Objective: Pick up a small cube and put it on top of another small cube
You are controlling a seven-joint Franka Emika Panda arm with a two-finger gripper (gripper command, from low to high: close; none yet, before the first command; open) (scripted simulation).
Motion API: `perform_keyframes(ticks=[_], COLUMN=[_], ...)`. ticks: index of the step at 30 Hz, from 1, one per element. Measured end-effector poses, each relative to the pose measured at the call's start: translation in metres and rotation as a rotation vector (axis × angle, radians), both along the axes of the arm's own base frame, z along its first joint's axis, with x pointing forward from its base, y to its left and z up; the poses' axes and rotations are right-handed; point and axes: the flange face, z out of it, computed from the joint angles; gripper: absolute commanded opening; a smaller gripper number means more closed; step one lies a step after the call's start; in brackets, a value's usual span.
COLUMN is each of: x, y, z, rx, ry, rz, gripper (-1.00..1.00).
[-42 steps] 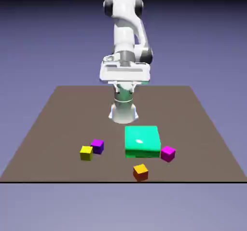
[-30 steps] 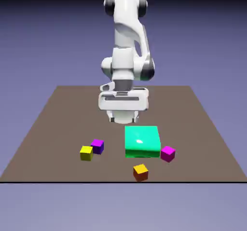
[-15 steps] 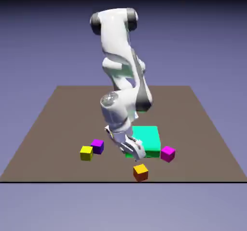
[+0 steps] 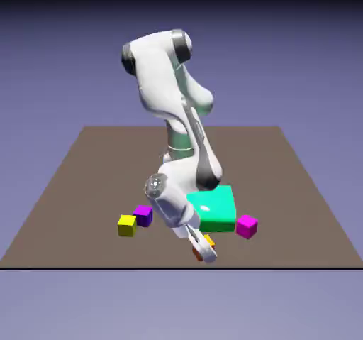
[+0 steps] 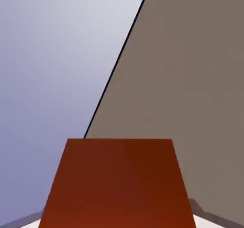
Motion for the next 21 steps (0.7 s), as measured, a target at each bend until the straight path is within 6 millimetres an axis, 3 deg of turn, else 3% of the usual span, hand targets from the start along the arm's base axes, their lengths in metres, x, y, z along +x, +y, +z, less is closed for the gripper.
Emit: perform_keyframes(ticks=[4, 8, 12, 14, 21], x=[-0.035, -0.079, -0.129, -0.129, -0.136], y=[0.053, 0.094, 0.121, 0.121, 0.145], z=[0.027, 0.041, 0.041, 0.041, -0.022], rx=[0.033, 0.028, -0.017, -0.017, -0.018], ry=[-0.009, -0.005, 0.007, 0.007, 0.007], rz=[-0.027, -0.054, -0.086, -0.086, -0.086], gripper=[-1.0, -1.0, -1.0, -1.0, -1.0])
